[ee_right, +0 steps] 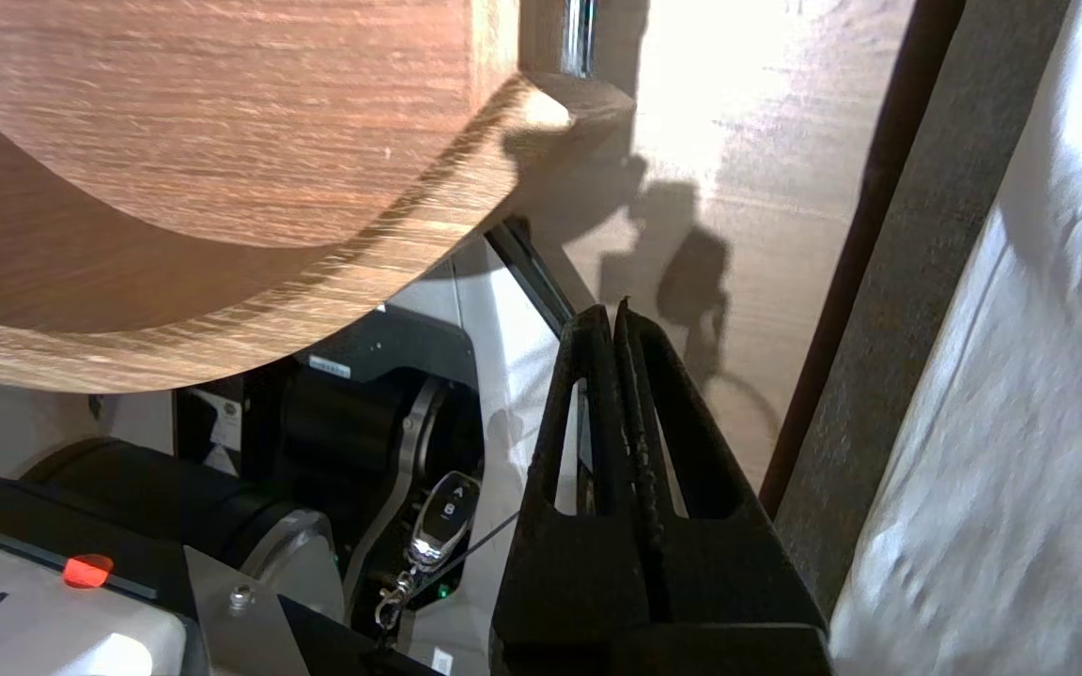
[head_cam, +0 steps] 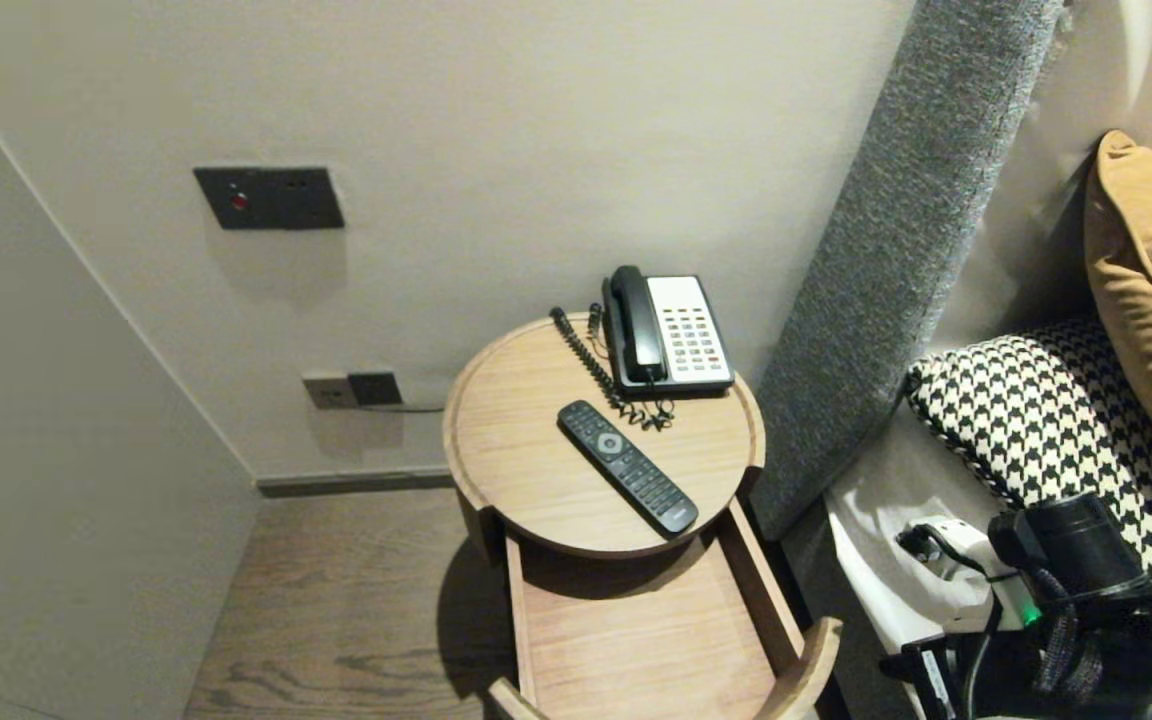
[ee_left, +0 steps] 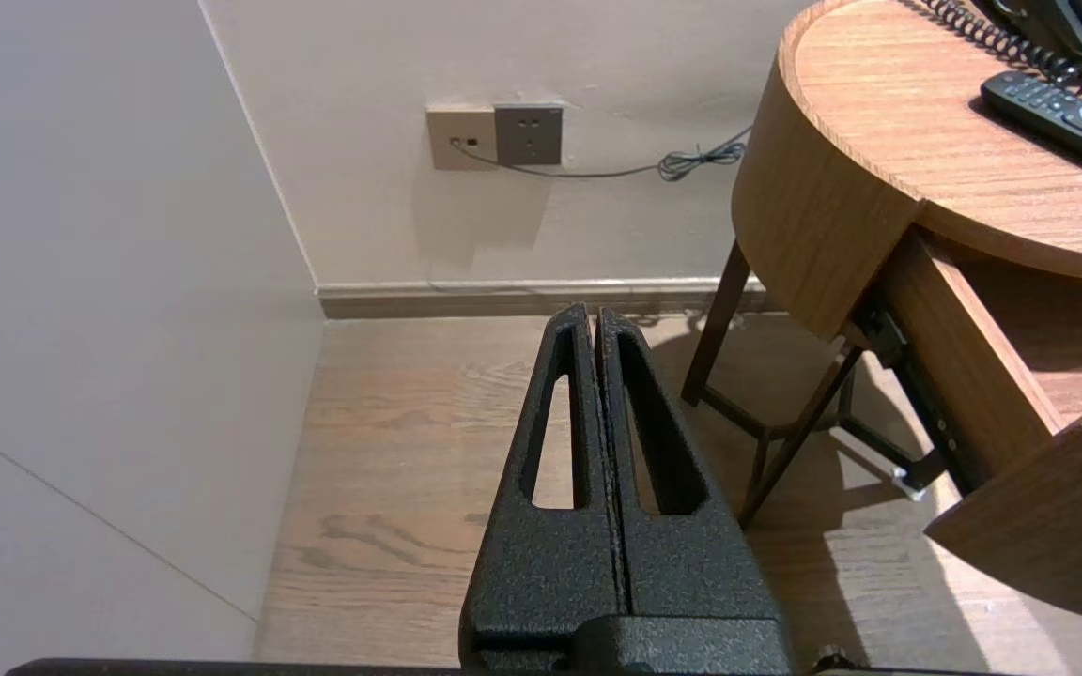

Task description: Close the nightstand drawer

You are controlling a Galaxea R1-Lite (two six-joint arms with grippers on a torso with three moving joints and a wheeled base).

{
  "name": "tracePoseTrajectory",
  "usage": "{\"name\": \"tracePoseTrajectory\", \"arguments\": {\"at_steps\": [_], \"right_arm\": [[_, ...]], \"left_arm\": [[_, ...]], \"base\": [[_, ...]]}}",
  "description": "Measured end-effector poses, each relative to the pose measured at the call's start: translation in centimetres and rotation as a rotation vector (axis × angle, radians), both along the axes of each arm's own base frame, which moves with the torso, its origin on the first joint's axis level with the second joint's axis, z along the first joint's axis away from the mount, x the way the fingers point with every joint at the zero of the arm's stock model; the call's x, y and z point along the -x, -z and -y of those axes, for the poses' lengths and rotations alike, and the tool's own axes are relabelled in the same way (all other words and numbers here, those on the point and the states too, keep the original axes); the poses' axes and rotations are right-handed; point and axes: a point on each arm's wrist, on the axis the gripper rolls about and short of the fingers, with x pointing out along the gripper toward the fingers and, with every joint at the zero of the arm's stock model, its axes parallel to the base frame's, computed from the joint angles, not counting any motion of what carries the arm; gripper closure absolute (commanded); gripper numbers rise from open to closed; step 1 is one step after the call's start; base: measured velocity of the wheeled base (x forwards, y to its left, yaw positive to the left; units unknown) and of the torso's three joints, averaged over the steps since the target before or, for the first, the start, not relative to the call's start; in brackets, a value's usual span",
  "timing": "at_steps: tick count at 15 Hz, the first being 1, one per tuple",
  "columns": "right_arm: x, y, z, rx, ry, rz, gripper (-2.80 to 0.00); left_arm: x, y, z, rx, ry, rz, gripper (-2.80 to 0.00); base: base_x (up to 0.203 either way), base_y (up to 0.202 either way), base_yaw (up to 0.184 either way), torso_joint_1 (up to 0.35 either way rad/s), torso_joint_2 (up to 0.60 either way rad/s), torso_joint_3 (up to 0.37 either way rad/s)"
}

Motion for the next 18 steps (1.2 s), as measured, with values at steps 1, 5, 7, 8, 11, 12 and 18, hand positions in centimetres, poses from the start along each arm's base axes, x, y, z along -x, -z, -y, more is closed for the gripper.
{"name": "tracePoseTrajectory", "arguments": {"at_steps": [1,5,7,8,11,12,18], "right_arm": [[-0.2,0.2,0.0,0.001,0.001,-0.005,0.00],[-1.1,0.6,-0.3,-0.002,-0.001,-0.001,0.00],[-1.4,0.6,-0.5,-0.004,-0.003,0.000,0.00],[-1.5,0.7,-0.6,-0.004,-0.006,-0.004,0.00],[-2.0,0.9,-0.8,-0.005,-0.010,-0.012,0.00],[-2.2,1.0,-1.0,-0.005,-0.014,-0.013,0.00],[-3.5,1.0,-1.4,-0.009,-0.018,-0.004,0.00]], "left_arm": [[0.0,0.0,0.0,0.000,0.000,0.000,0.00],[0.0,0.0,0.0,-0.001,0.000,0.001,0.00],[0.0,0.0,0.0,-0.001,0.001,0.000,0.00],[0.0,0.0,0.0,-0.001,0.001,0.000,0.00],[0.0,0.0,0.0,-0.001,0.001,0.001,0.00],[0.0,0.0,0.0,-0.001,0.001,0.000,0.00],[0.0,0.0,0.0,-0.001,0.001,0.000,0.00]], "base": [[0.000,0.000,0.000,0.000,0.00,0.000],[0.000,0.000,0.000,0.000,0.00,0.000],[0.000,0.000,0.000,0.000,0.00,0.000],[0.000,0.000,0.000,0.000,0.00,0.000],[0.000,0.000,0.000,0.000,0.00,0.000],[0.000,0.000,0.000,0.000,0.00,0.000],[0.000,0.000,0.000,0.000,0.00,0.000]]}}
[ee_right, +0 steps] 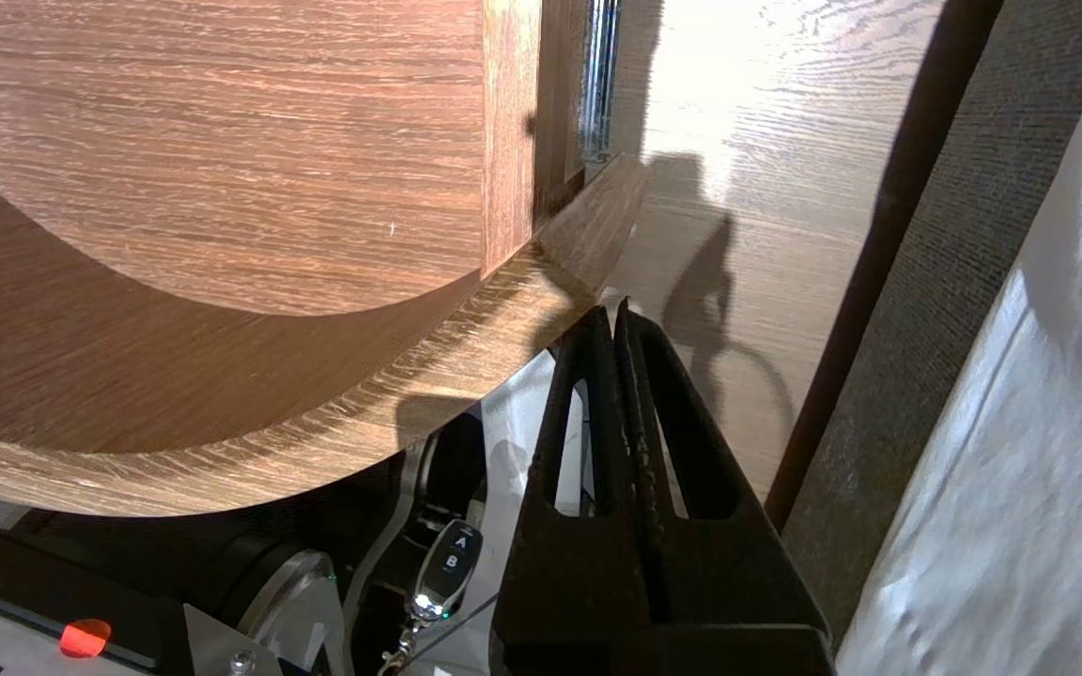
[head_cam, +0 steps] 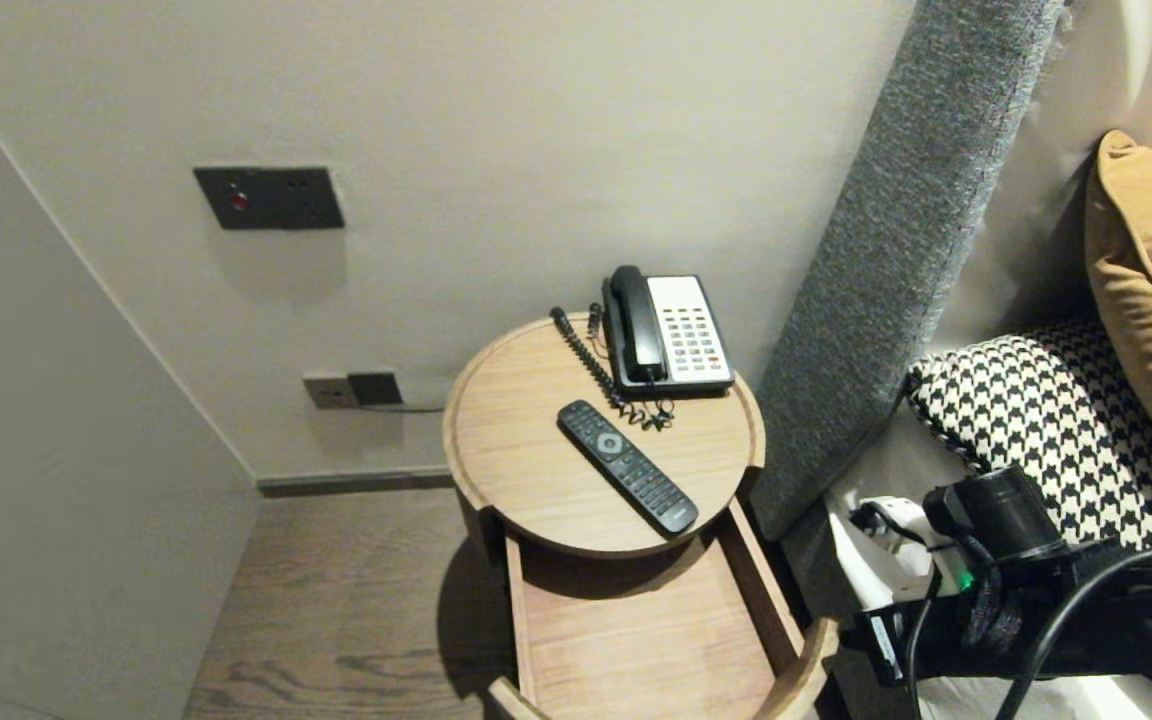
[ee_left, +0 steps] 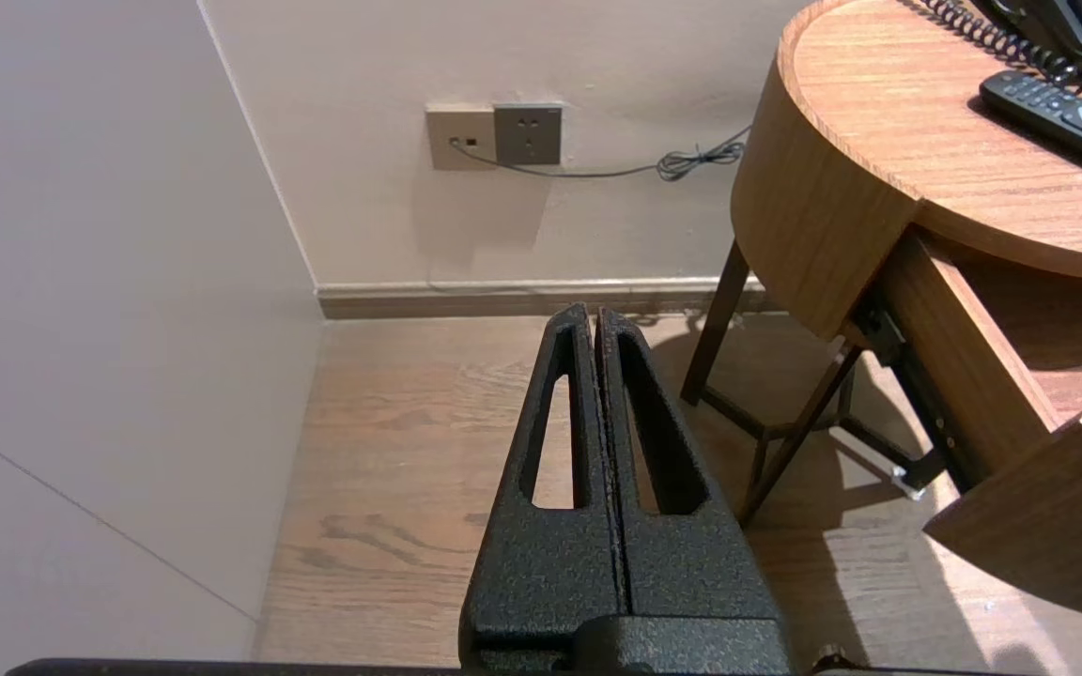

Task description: Close the nightstand drawer

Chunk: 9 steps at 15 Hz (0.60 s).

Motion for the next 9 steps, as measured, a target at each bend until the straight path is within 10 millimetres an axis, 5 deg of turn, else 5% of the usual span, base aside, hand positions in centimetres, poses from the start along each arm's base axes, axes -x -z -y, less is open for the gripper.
{"name": "tracePoseTrajectory", "arguments": {"at_steps": [9], "right_arm": [[-2.0,-0.2,-0.8,-0.006,-0.011,0.026,0.00]], "left_arm": [[0.0,0.0,0.0,0.000,0.000,0.000,0.00]], "base": [[0.000,0.000,0.000,0.000,0.00,0.000]]}}
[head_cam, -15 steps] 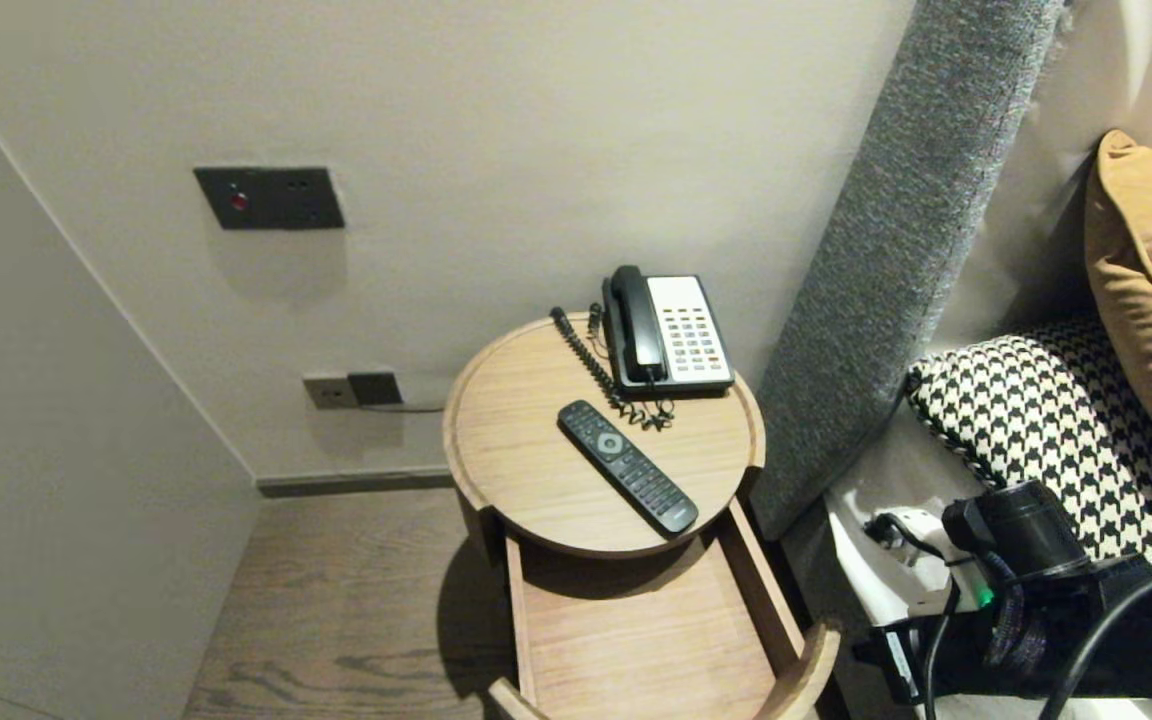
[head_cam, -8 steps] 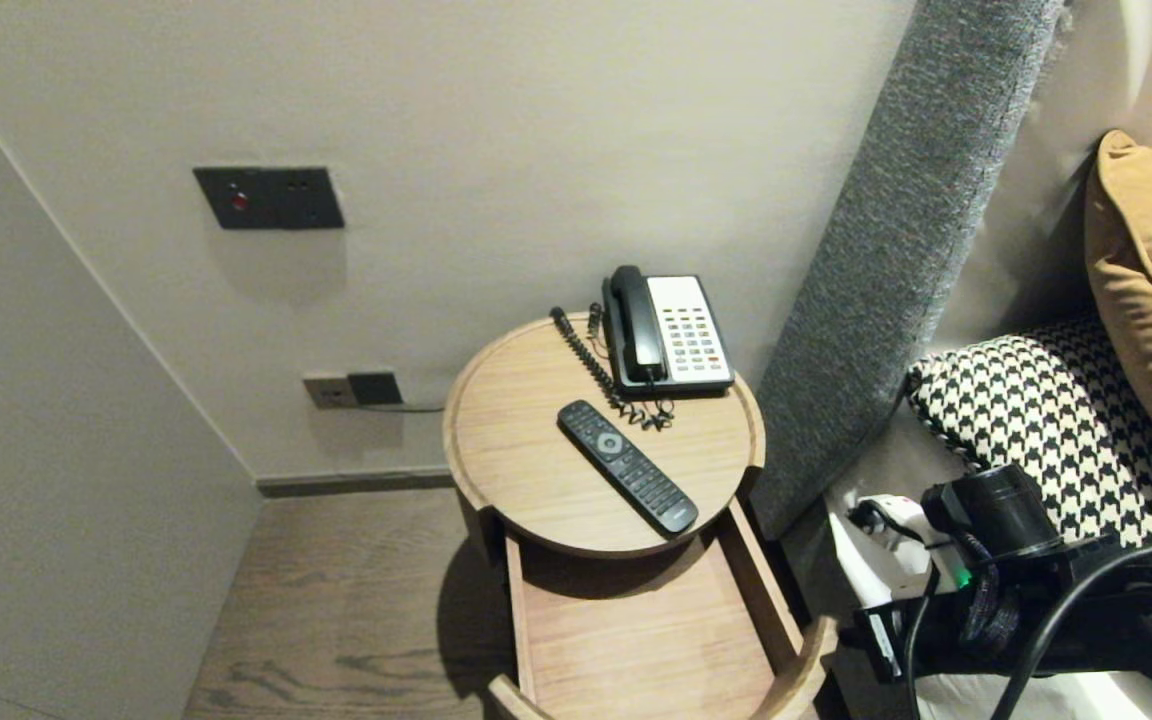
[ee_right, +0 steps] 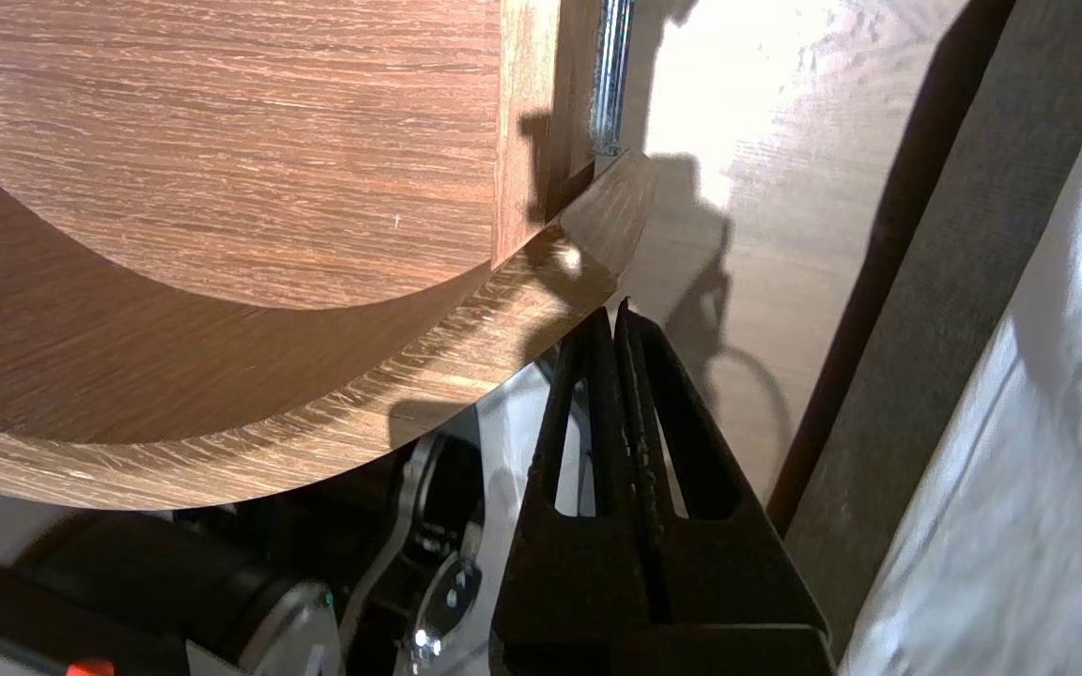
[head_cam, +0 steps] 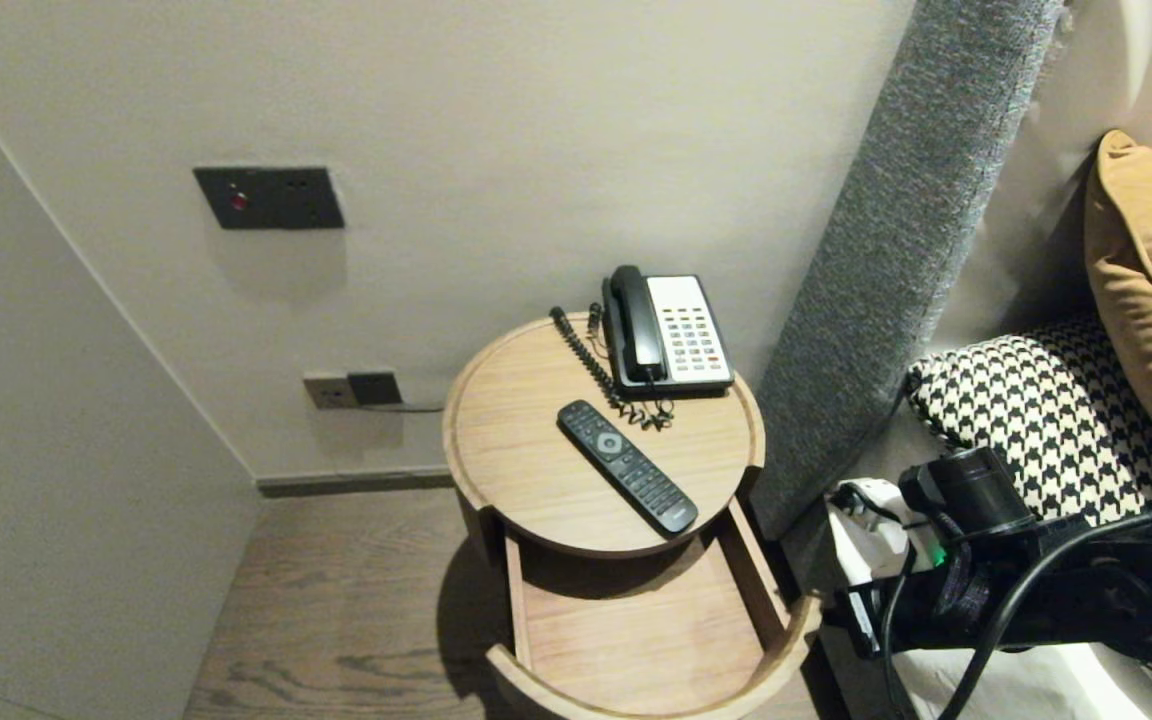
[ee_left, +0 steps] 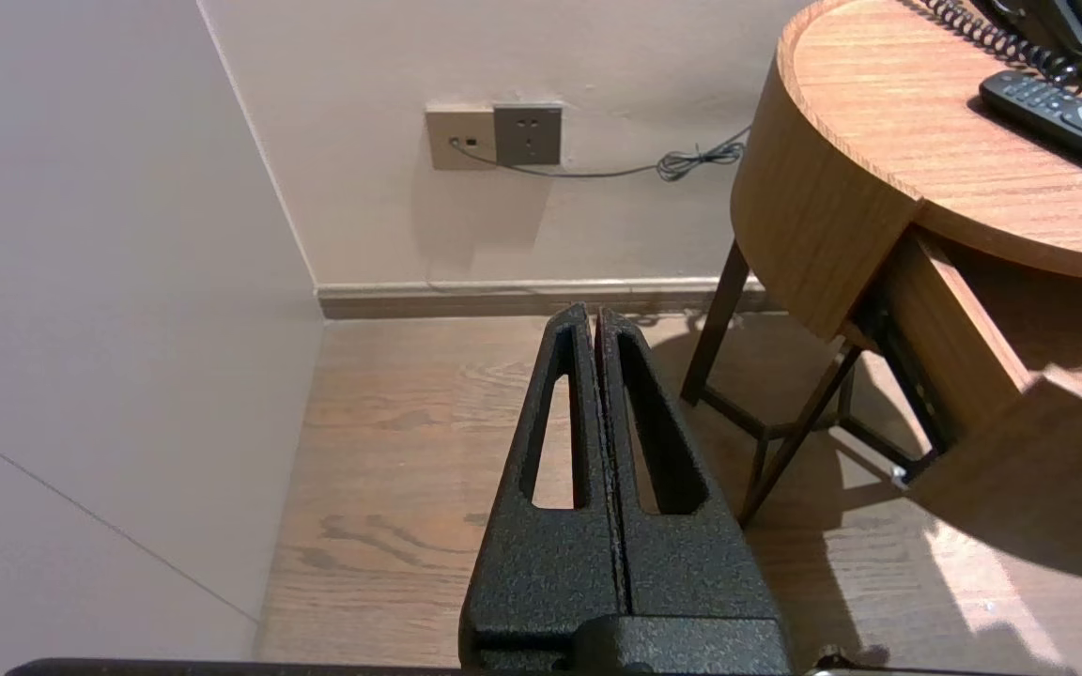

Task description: Close the nightstand drawer

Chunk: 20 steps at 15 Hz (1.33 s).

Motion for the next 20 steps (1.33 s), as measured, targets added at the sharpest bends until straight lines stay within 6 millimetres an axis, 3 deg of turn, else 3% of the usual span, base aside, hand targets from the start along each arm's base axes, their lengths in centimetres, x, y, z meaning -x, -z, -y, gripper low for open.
{"name": "tracePoseTrajectory", "arguments": {"at_steps": [11,20], "right_arm": [[-3.5,-0.8,-2.4,-0.075,0.024,0.084,0.00],[-4.8,-1.2,-2.9,-0.106,0.081,0.097,0.00]], "left_arm": [[0.0,0.0,0.0,0.000,0.000,0.000,0.00],[0.0,0.0,0.0,0.000,0.000,0.000,0.00]], "base": [[0.000,0.000,0.000,0.000,0.00,0.000],[0.000,0.000,0.000,0.000,0.00,0.000]]}}
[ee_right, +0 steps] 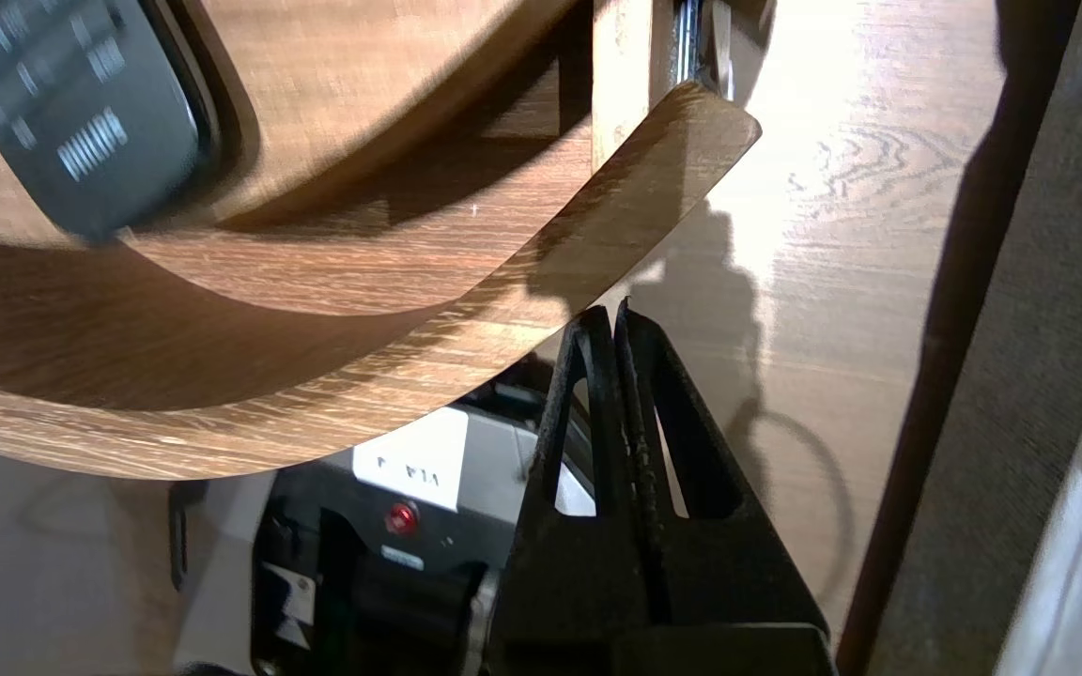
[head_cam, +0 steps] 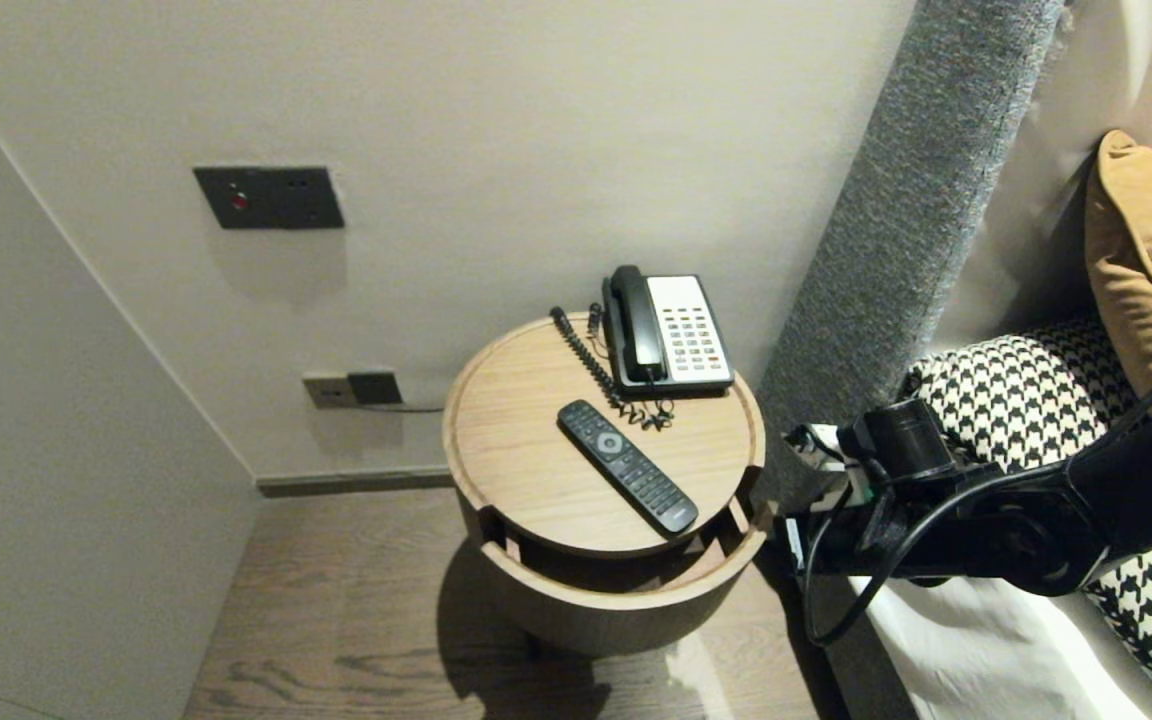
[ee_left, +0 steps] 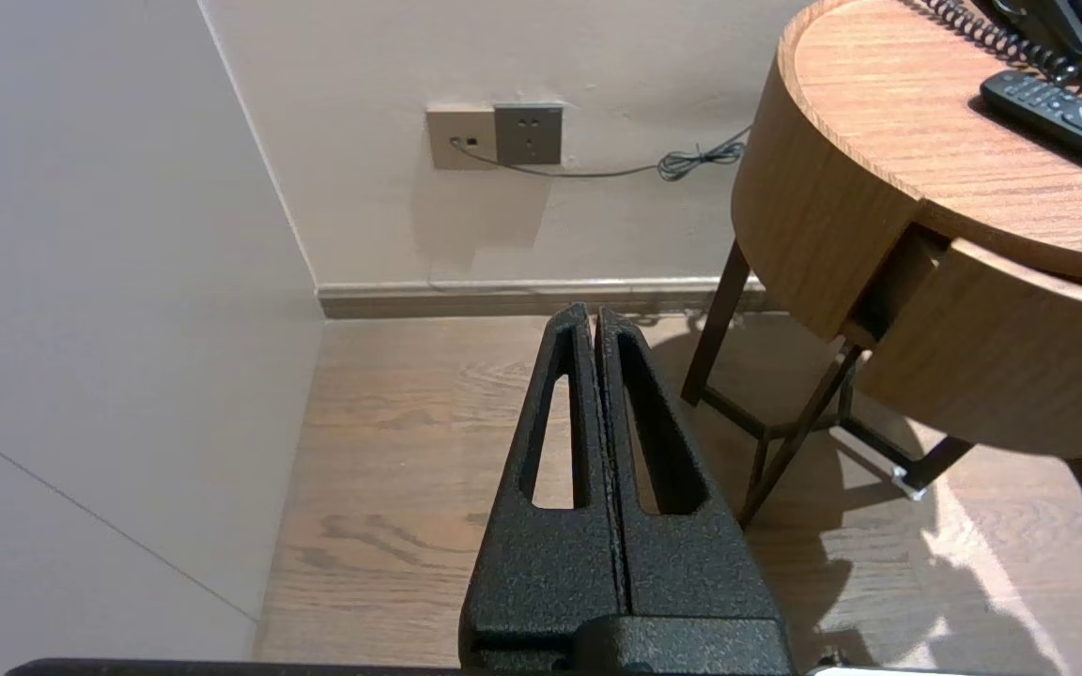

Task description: Close the nightstand drawer

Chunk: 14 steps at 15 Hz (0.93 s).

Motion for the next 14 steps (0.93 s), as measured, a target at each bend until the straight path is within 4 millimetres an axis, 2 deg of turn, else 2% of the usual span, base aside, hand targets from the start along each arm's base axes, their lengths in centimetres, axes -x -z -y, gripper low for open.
{"name": "tracePoseTrajectory", "arguments": {"at_steps": [14], "right_arm": [[-1.4,-0.4,-0.9,-0.011,0.036,0.026,0.00]], "left_arm": [[0.0,0.0,0.0,0.000,0.000,0.000,0.00]], "base": [[0.000,0.000,0.000,0.000,0.00,0.000]]}}
